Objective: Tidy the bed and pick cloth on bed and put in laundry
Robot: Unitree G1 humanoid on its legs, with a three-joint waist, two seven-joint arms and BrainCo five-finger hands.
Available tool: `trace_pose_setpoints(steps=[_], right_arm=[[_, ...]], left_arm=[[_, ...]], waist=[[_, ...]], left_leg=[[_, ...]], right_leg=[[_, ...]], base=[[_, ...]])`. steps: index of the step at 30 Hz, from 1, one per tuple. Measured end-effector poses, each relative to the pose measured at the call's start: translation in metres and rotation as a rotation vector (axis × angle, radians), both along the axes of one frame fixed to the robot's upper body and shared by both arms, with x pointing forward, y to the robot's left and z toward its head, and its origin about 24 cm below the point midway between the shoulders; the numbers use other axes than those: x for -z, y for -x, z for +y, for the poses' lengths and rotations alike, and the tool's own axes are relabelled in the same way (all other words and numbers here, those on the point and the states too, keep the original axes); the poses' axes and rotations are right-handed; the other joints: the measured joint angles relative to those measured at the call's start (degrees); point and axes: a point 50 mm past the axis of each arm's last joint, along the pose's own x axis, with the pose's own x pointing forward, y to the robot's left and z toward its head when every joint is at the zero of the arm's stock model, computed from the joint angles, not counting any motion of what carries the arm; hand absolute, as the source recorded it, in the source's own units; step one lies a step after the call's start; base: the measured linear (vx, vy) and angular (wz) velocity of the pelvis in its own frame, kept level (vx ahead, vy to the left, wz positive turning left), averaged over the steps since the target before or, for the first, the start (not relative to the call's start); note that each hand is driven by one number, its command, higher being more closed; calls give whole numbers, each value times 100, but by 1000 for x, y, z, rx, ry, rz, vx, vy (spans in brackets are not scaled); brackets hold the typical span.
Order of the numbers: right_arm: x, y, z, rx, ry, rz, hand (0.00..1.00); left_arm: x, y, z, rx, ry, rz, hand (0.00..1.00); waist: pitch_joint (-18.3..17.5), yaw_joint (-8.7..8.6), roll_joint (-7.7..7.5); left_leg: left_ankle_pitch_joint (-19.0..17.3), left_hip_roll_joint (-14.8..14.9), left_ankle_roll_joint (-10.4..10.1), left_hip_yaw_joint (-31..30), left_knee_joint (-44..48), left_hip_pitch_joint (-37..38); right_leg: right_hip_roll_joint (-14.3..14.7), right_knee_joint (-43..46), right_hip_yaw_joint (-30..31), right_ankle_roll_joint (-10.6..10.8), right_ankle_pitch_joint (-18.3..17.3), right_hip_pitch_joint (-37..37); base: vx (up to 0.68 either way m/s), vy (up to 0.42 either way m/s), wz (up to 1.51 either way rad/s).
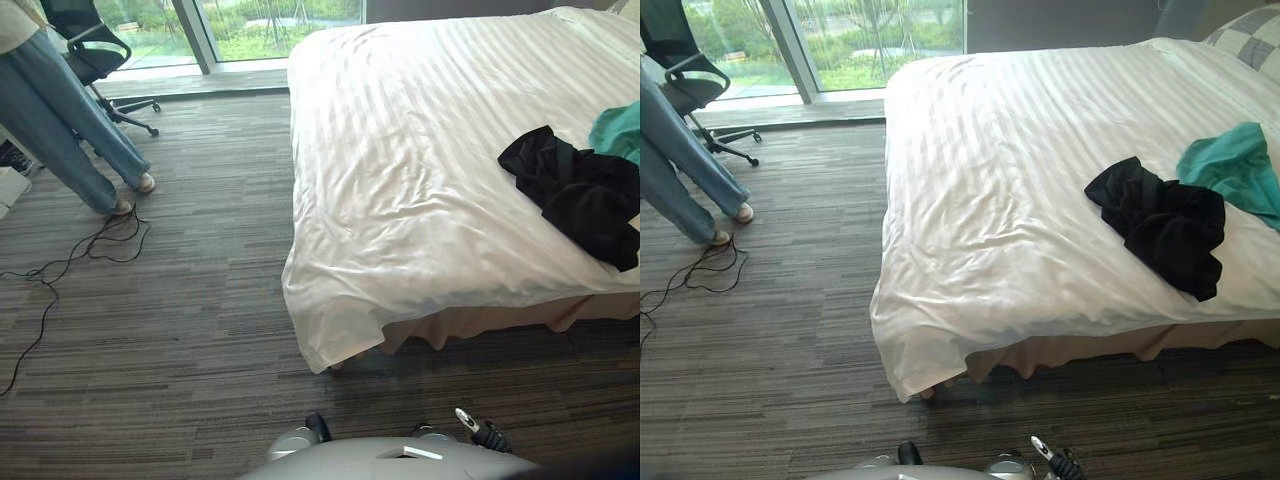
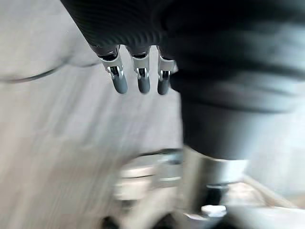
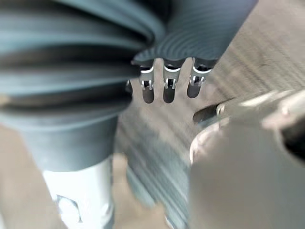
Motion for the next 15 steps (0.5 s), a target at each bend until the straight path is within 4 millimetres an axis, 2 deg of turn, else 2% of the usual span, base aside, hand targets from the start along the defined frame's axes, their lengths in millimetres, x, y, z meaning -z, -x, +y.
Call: trace_pose_setpoints(steps=[1, 3, 5, 7, 8, 10, 11, 12, 13, 15], right_arm=[[-3, -2, -6, 69, 36, -3, 100], [-11, -10, -19, 156, 121, -34, 100], [-34, -30, -45, 266, 260, -122, 100], [-53, -42, -63, 334, 351, -198, 100], [-78, -60, -82, 357, 457, -286, 100], [-106, -78, -101, 345, 561, -386, 100], [-139, -96, -118, 302, 675, -506, 100], [-154, -103, -122, 267, 727, -558, 100], [-177, -117, -126, 205, 791, -648, 100], [-235, -153, -121, -46, 940, -874, 100]], left_arm=[[-1, -6, -2, 25, -2, -34, 0], [-1, -5, -5, 18, 9, -53, 0], [-2, -8, -9, 45, 19, -70, 0], [-3, -8, -9, 68, 23, -87, 0], [-5, -9, -5, 86, 13, -95, 0], [-6, -8, -6, 92, 13, -101, 0], [-6, -4, -6, 100, 15, -92, 0], [-6, -4, -6, 105, 15, -92, 0], [-6, -3, -5, 107, 11, -91, 0], [-7, -3, -3, 109, 1, -100, 0]], waist=[[-7, -1, 3], [-15, 15, -9], [-5, 13, -35], [-14, 23, -62], [-8, 21, -97], [-3, 23, -106], [-6, 28, -117], [-5, 31, -119], [-1, 28, -126], [14, 34, -153]], left_leg=[[-14, 1, 10, 26, 0, 5], [-49, 14, -3, 147, 1, 14], [-39, 20, 28, 214, 4, 4], [-38, 18, 35, 260, 9, 19], [-37, 10, 37, 288, 31, 44], [-36, 11, 37, 285, 32, 84], [-36, 12, 37, 277, 32, 93], [-36, 11, 37, 274, 31, 93], [-36, 10, 37, 271, 28, 93], [-36, 13, 36, 260, 3, 94]], right_leg=[[3, -6, 26, -6, 6, -7], [11, -4, 152, -4, 50, -77], [19, 7, 187, 48, 121, -119], [33, 5, 226, 35, 133, -126], [43, 8, 258, 30, 137, -121], [46, 10, 261, 28, 138, -87], [47, 27, 260, 25, 137, -83], [46, 30, 260, 24, 136, -84], [46, 33, 261, 21, 134, -88], [48, 36, 257, 6, 121, -92]], base=[[46, 10, -20], [58, 9, -27], [81, -8, -16], [93, -5, -12], [95, -3, -10], [54, -9, -4], [0, 0, 0], [0, 0, 0], [0, 0, 0], [-51, -17, -2]])
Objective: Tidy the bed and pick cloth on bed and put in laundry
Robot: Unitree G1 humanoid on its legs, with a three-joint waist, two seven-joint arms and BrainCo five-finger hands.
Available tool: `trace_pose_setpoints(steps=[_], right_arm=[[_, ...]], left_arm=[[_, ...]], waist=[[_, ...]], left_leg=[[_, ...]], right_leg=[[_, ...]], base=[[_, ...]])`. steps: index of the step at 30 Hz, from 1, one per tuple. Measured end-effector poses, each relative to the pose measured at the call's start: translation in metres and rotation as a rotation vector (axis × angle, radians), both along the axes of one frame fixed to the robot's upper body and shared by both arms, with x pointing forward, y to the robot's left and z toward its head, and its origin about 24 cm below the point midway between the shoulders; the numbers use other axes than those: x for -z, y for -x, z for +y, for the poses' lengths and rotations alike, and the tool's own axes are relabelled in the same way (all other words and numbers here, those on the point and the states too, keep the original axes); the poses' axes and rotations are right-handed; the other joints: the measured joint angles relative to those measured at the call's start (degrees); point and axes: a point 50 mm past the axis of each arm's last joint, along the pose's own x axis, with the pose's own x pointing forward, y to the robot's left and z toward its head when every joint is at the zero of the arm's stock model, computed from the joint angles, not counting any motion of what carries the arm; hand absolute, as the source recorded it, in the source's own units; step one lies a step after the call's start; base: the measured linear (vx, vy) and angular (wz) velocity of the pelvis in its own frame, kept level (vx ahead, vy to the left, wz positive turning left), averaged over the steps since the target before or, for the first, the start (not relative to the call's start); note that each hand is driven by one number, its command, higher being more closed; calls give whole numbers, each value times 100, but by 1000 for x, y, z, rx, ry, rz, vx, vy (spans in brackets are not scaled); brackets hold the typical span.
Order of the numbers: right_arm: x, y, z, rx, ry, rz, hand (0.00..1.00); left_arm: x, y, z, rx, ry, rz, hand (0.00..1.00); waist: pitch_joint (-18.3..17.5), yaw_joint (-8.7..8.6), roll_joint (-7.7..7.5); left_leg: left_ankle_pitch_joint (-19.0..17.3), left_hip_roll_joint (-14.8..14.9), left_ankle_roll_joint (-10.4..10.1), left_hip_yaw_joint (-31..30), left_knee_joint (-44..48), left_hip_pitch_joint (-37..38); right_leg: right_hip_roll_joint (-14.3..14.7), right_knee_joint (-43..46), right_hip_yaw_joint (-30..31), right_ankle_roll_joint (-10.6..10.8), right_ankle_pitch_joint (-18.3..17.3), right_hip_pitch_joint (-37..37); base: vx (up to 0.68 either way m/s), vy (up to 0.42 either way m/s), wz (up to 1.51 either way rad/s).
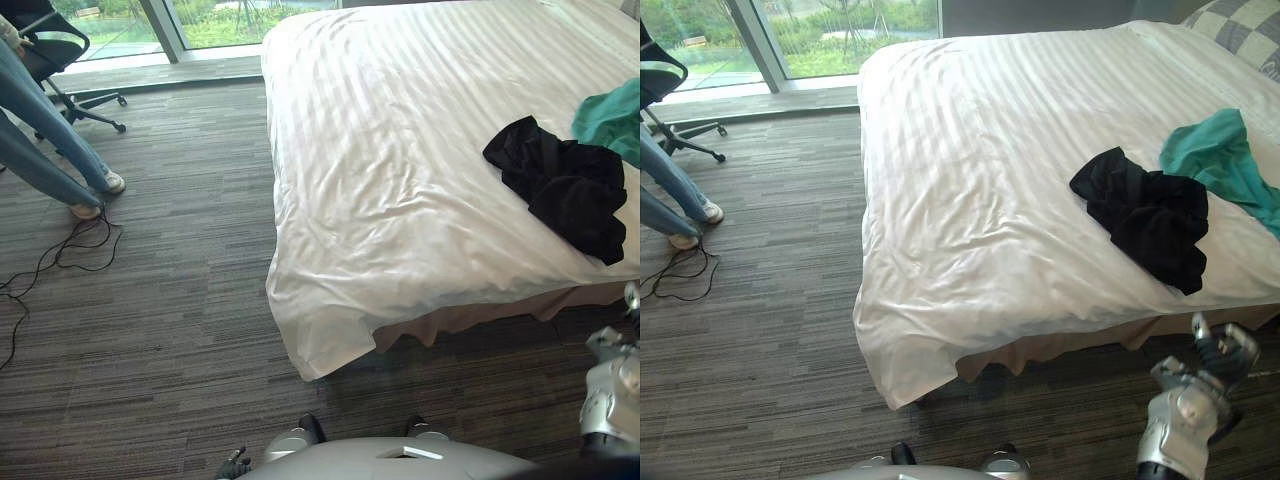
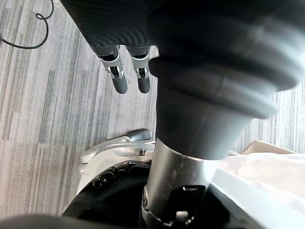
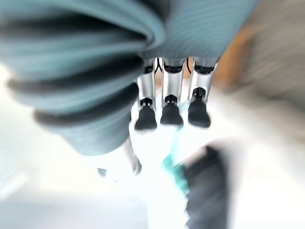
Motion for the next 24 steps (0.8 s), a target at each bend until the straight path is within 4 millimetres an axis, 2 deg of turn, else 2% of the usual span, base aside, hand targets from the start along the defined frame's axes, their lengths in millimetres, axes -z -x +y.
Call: trace_pose_setpoints(steps=[1, 3, 4, 6, 7, 8, 9, 11, 12, 14, 15, 17, 18, 21, 22, 23, 24], right_arm=[[-11, -9, 4, -69, 52, -19, 100], [-46, -44, 32, -362, 211, -82, 100], [-52, -52, 40, -439, 240, -93, 100], [-76, -84, 79, -759, 311, -132, 100], [-82, -92, 89, -838, 316, -146, 100], [-91, -107, 108, -982, 316, -164, 100], [-95, -113, 117, -1046, 314, -171, 100], [-106, -132, 149, -1254, 276, -185, 100], [-107, -136, 158, -1301, 262, -183, 100], [-114, -150, 199, -1457, 211, -191, 100], [-118, -153, 209, -1491, 205, -200, 100], [-146, -162, 247, -1589, 235, -243, 100], [-155, -164, 254, -1603, 248, -260, 100], [-187, -169, 275, -1631, 281, -310, 100], [-188, -170, 277, -1628, 282, -300, 100], [-183, -176, 278, -1613, 261, -250, 100], [-181, -178, 277, -1602, 251, -232, 100]], left_arm=[[0, 0, 1, 1, -4, -2, 0], [-1, 1, 3, 3, -11, 1, 0], [-1, 1, 4, 3, -13, 1, 0], [-1, 0, 5, 4, -17, -2, 0], [-1, 0, 6, 5, -18, -2, 0], [-1, -1, 7, 6, -20, -4, 0], [-1, -2, 7, 8, -21, -6, 0], [-2, -8, 8, 10, -16, -25, 0], [-2, -9, 8, 0, -7, -30, 0], [-3, -15, 9, 1, 4, -50, 0], [-3, -17, 9, 5, 7, -60, 0], [-8, -43, 11, -1, 30, -158, 0], [-10, -52, 11, 7, 32, -185, 0], [-21, -85, 9, -13, 89, -326, 0], [-22, -89, 7, -5, 96, -347, 0], [-26, -99, 3, 14, 118, -386, 0], [-27, -101, 2, 17, 122, -396, 0]], waist=[[2, 3, -9], [1, 40, -39], [0, 77, -50], [-21, 193, -92], [-24, 210, -98], [-44, 277, -129], [-66, 321, -139], [-54, 582, -194], [-43, 655, -214], [-2, 885, -274], [37, 927, -283], [415, 1102, -255], [562, 1134, -247], [1375, 1329, -222], [1479, 1386, -207], [1574, 1519, -189], [1587, 1553, -167]], left_leg=[[1, 2, 0, -10, -2, 0], [14, 5, 10, -69, -6, -2], [18, 2, 14, -99, -7, -10], [44, -15, 31, -228, -9, -24], [54, -21, 39, -295, -9, -28], [75, -30, 46, -411, -9, -50], [94, -33, 53, -470, -8, -81], [175, -34, 67, -696, -7, -120], [184, -12, 66, -738, -6, -123], [246, -14, 73, -915, 19, -251], [277, -11, 79, -949, 27, -323], [433, 19, 104, -1067, 32, -720], [477, 37, 108, -1092, 33, -834], [663, 59, 126, -1261, 37, -1331], [687, 54, 135, -1284, 43, -1395], [686, 42, 139, -1354, 229, -1706], [680, 31, 147, -1410, 306, -1819]], right_leg=[[2, 4, -4, -3, -3, 0], [0, 35, -48, -6, -17, 2], [-4, 40, -75, -7, -21, 6], [-25, 76, -199, 4, -85, 48], [-31, 73, -266, -1, -92, 84], [-39, 72, -380, 13, -101, 128], [-40, 70, -445, 17, -99, 137], [-39, 66, -650, 16, -91, 242], [-32, 67, -663, 12, -91, 264], [-27, 81, -817, -9, -102, 254], [-29, 111, -860, -20, -108, 192], [-61, 446, -954, -103, -171, -286], [-78, 557, -966, -112, -200, -411], [-205, 1184, -1115, -174, -370, -1019], [-225, 1282, -1116, -190, -395, -1109], [-301, 1486, -1172, -214, -449, -1355], [-319, 1540, -1216, -219, -467, -1429]], base=[[-75, -24, 2], [-64, -15, 6], [-48, -7, 14], [-50, -7, 25], [-41, -12, 42], [-25, -13, 42], [-10, -18, 53], [11, -24, 50], [21, -31, 43], [17, -28, 42], [-9, -17, 40], [-72, 5, 28], [-121, 18, 24], [-134, 16, 34], [-101, 25, 41], [-50, 14, 32], [-36, 8, 40]])
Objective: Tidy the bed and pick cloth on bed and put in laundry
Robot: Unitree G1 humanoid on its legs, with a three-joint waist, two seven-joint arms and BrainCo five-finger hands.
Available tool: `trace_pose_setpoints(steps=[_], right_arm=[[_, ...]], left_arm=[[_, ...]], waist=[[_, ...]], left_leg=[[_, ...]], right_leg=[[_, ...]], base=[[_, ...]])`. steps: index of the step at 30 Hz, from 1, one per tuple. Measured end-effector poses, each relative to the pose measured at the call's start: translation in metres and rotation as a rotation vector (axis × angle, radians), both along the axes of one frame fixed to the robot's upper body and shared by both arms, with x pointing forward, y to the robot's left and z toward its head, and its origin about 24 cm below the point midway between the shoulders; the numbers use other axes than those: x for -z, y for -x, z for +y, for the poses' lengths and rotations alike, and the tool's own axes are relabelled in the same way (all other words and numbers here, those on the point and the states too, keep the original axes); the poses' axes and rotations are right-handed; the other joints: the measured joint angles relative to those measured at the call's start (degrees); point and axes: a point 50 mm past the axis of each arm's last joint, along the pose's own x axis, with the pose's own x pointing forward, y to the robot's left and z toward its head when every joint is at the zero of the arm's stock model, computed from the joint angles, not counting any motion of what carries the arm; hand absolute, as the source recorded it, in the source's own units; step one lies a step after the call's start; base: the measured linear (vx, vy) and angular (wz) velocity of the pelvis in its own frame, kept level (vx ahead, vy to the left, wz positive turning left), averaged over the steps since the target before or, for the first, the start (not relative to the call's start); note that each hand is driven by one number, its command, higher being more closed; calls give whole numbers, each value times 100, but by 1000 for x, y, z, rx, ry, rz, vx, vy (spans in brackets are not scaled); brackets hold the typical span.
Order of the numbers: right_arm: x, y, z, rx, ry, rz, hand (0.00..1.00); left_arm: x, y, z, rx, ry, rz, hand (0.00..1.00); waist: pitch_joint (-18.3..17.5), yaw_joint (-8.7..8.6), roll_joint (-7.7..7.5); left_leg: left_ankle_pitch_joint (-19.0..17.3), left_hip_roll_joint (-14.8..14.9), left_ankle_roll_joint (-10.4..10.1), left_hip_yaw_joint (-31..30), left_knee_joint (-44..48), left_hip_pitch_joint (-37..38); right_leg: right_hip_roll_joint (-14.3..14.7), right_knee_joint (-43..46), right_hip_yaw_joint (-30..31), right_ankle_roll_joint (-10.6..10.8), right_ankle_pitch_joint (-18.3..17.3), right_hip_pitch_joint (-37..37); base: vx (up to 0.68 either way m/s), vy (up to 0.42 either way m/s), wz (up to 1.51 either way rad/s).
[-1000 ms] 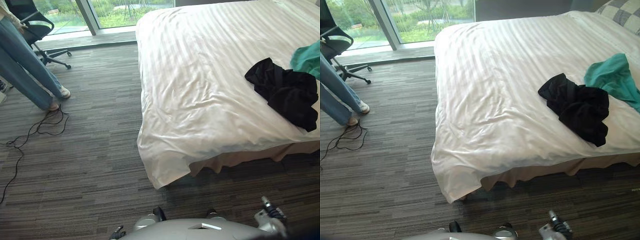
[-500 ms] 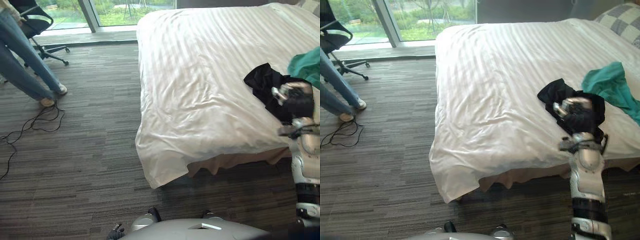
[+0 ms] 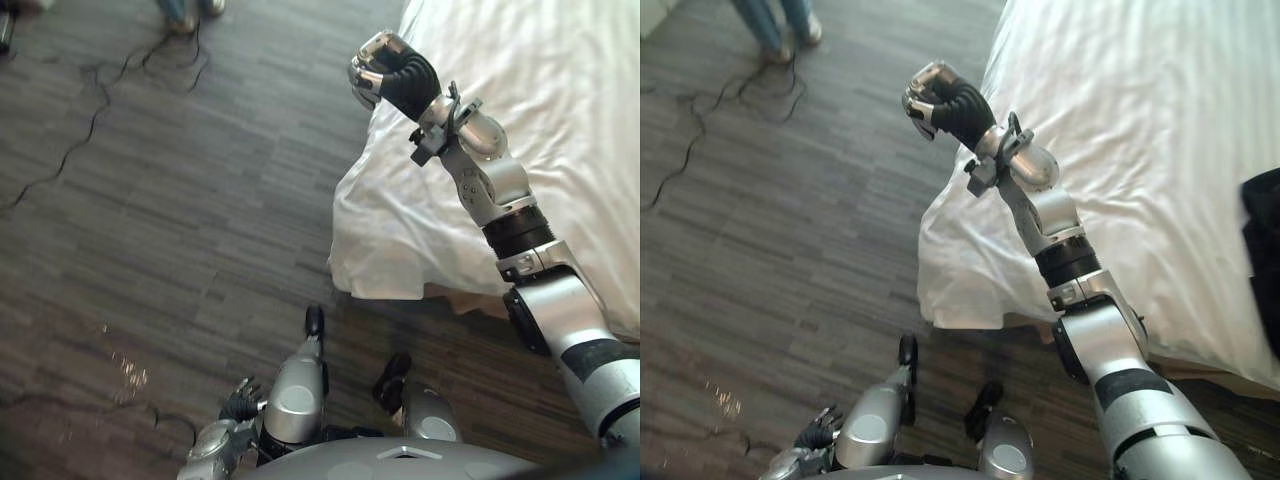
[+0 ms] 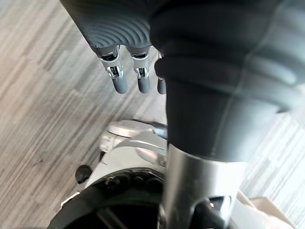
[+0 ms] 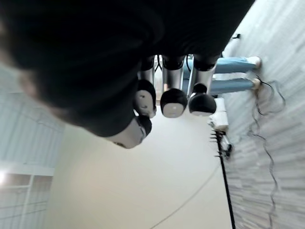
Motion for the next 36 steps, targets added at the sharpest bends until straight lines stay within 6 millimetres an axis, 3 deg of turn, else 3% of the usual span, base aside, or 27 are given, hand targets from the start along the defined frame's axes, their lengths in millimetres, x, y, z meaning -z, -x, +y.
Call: trace_pose_setpoints(steps=[4, 7, 9, 11, 13, 19, 20, 22, 25, 27, 29, 32, 33, 36], right_arm=[[-1, -11, -1, 78, -7, 60, 100], [-3, -23, -15, 180, -9, 105, 100], [7, -31, -36, 272, -5, 170, 100], [27, -40, -70, 395, 12, 283, 100], [41, -40, -82, 424, 15, 335, 100], [102, -35, -91, 454, 86, 519, 100], [128, -30, -95, 465, 78, 604, 100], [156, -20, -109, 485, 45, 693, 100], [197, 1, -123, 462, -65, 824, 100], [241, 32, -131, 428, -85, 945, 100], [269, 58, -117, 325, -33, 997, 100], [293, 97, -62, 52, 30, 1001, 100], [293, 104, -48, -11, 33, 990, 100], [266, 132, 35, -387, -12, 857, 100]], left_arm=[[-4, -17, -12, 65, 16, -46, 0], [-8, -33, -27, 118, 52, -73, 0], [-10, -42, -35, 148, 73, -85, 0], [-13, -50, -44, 180, 96, -97, 0], [-14, -54, -49, 195, 108, -101, 0], [-10, -58, -56, 187, 161, -69, 0], [-10, -58, -55, 189, 162, -66, 0], [-9, -58, -55, 191, 164, -64, 0], [-6, -53, -50, 169, 156, -49, 0], [-3, -46, -45, 135, 150, -28, 0], [1, -38, -38, 99, 125, 0, 0], [6, -25, -28, 51, 85, 42, 0], [6, -23, -27, 51, 73, 49, 0], [6, -19, -20, 53, 33, 56, 0]], waist=[[174, 163, 263], [351, 286, 602], [456, 340, 811], [551, 380, 1085], [552, 444, 1186], [419, 529, 1384], [409, 514, 1400], [406, 492, 1404], [406, 252, 1403], [442, 23, 1350], [501, -216, 1258], [562, -595, 1112], [563, -648, 1109], [576, -697, 966]], left_leg=[[-30, -62, 61, -145, 432, -622], [-55, -89, 60, -165, 702, -1148], [19, -133, 101, -187, 732, -1422], [177, -152, 95, -248, 685, -1765], [257, -149, 89, -222, 644, -1938], [313, -166, 96, -165, 569, -2069], [318, -182, 93, -155, 525, -2090], [321, -216, 92, -155, 491, -2089], [280, -273, 148, -109, 482, -2054], [272, -323, 158, 31, 334, -1740], [180, -331, 173, 163, 290, -1360], [11, -252, 121, 339, 303, -870], [-13, -217, 114, 356, 307, -804], [-98, -25, 1, 489, 309, -448]], right_leg=[[-237, 588, -74, -48, -202, -567], [-419, 1104, -45, -91, -377, -1174], [-539, 1400, -40, -106, -481, -1533], [-631, 1622, -24, -149, -555, -1979], [-656, 1730, 27, -156, -551, -2243], [-657, 1715, 100, -195, -526, -2481], [-656, 1652, 100, -158, -476, -2482], [-672, 1609, 100, -161, -429, -2473], [-679, 1492, 110, -108, -353, -2407], [-692, 1419, 222, -96, -337, -2212], [-675, 1334, 326, -87, -335, -1906], [-561, 1179, 514, -53, -342, -1506], [-523, 1131, 527, -53, -342, -1436], [-314, 961, 591, -78, -369, -1103]], base=[[-35, -1, 26], [-106, -10, 11], [-94, -19, 13], [-85, -43, 13], [-58, -57, -5], [-18, -39, -3], [0, 0, 0], [10, 5, 2], [25, 10, -3], [71, 15, -19], [99, -6, -43], [73, -45, -47], [80, -95, -45], [87, -144, -32]])
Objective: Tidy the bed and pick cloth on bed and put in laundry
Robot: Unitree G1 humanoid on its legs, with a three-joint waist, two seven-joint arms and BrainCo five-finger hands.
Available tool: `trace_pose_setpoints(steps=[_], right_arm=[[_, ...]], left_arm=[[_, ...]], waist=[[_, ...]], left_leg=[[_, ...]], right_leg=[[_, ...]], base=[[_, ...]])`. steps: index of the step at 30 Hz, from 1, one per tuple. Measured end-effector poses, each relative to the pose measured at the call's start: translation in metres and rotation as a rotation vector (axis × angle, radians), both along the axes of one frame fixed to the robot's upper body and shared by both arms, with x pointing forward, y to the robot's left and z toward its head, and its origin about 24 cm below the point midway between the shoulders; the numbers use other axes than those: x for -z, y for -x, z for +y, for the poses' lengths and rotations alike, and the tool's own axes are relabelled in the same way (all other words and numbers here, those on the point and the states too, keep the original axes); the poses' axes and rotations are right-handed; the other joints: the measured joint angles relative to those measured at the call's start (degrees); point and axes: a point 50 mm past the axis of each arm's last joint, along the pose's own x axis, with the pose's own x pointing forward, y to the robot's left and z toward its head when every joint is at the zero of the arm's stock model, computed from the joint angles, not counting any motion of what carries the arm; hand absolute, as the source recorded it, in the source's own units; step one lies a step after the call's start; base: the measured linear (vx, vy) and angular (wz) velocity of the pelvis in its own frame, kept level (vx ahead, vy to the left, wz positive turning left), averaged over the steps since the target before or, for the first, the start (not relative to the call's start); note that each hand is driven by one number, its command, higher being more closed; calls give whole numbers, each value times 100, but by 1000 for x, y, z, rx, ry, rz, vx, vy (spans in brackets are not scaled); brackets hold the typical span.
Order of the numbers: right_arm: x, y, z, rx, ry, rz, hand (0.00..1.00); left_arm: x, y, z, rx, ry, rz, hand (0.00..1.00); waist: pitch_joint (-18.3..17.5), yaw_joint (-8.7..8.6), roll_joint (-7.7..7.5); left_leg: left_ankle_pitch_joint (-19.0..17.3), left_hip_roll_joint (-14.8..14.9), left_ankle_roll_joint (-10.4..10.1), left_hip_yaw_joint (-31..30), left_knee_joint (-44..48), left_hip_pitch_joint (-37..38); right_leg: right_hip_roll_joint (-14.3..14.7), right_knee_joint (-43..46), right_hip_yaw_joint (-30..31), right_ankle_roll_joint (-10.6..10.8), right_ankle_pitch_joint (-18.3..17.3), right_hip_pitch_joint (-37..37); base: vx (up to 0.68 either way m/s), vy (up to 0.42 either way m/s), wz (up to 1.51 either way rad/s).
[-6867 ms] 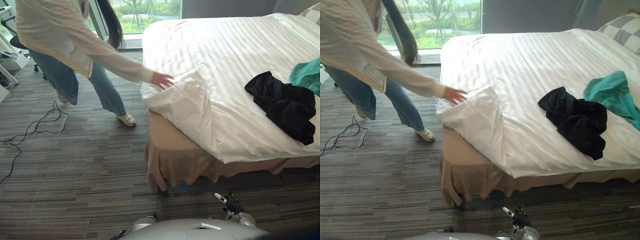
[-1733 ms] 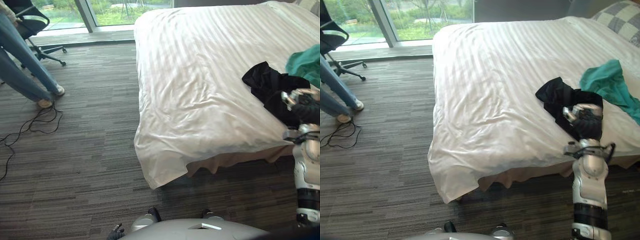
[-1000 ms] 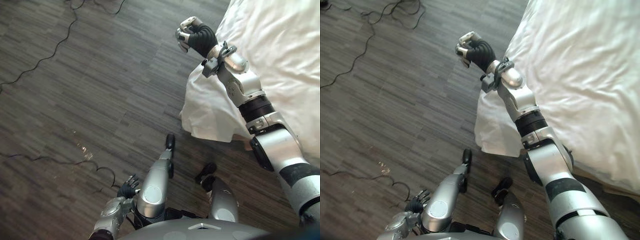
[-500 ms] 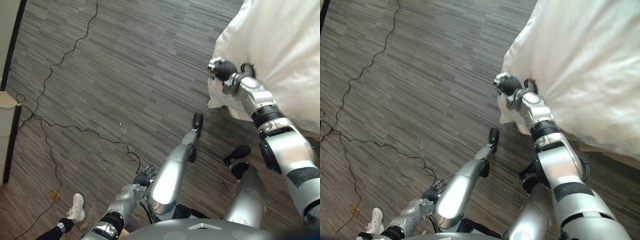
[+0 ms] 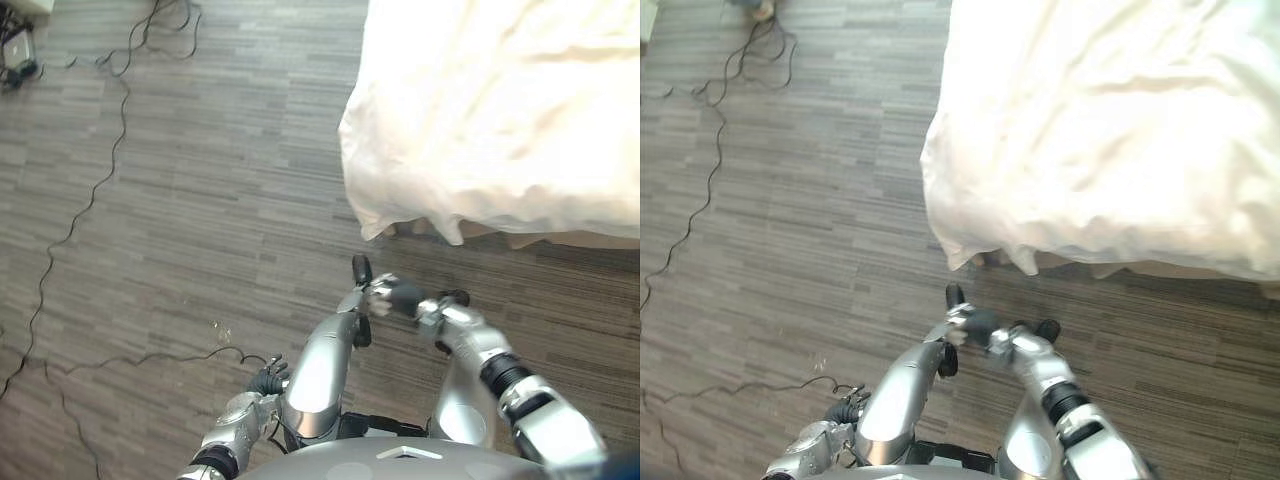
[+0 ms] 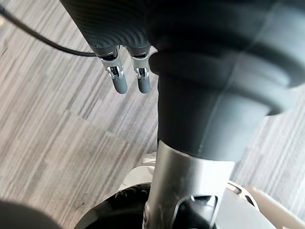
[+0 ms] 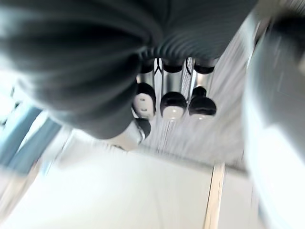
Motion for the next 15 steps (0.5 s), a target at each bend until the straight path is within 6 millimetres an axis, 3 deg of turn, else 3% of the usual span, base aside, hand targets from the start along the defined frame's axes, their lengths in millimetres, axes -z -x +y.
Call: trace_pose_setpoints(steps=[2, 3, 5, 6, 8, 9, 11, 15], right_arm=[[-46, 16, 52, -186, -226, -129, 100], [-60, 18, 60, -215, -286, -164, 100], [-113, 13, 78, -257, -477, -293, 100], [-126, 8, 79, -240, -518, -322, 100], [-170, -23, 64, -69, -659, -399, 100], [-180, -32, 56, -13, -691, -414, 100], [-214, -60, 23, 194, -826, -451, 100], [-243, -97, -30, 506, -879, -457, 100]], left_arm=[[0, 3, 6, 10, -39, 3, 0], [-1, 4, 7, 15, -49, 0, 0], [0, 10, 11, 20, -77, 7, 0], [0, 12, 13, 20, -82, 13, 0], [1, 19, 18, 19, -96, 34, 0], [2, 20, 19, 22, -99, 37, 0], [2, 23, 20, 43, -116, 47, 0], [2, 20, 22, 46, -111, 40, 0]], waist=[[-17, 0, -165], [-19, 4, -205], [-98, 9, -371], [-133, 11, -416], [-215, 36, -552], [-236, 49, -565], [-309, 72, -609], [-320, 25, -607]], left_leg=[[-38, 97, -57, 11, -7, 311], [-35, 107, -56, 15, -8, 391], [-58, 154, -86, 30, -11, 625], [-64, 166, -94, 41, -12, 666], [-93, 187, -132, 89, -17, 855], [-99, 189, -140, 95, -17, 894], [-115, 191, -156, 159, -20, 994], [-98, 186, -131, 173, -12, 975]], right_leg=[[99, -68, -51, 5, -32, 347], [116, -92, -56, 2, -41, 441], [192, -226, -71, 7, -33, 724], [210, -266, -67, 15, -23, 774], [257, -403, -49, 29, 20, 1011], [265, -437, -29, 37, 34, 1057], [277, -508, 11, 56, 92, 1153], [273, -484, 80, 55, 153, 1072]], base=[[105, -157, -8], [96, -112, -4], [98, -78, -6], [86, -32, -7], [66, -6, -7], [32, 17, -8], [9, 26, -14], [-44, 18, -10]])
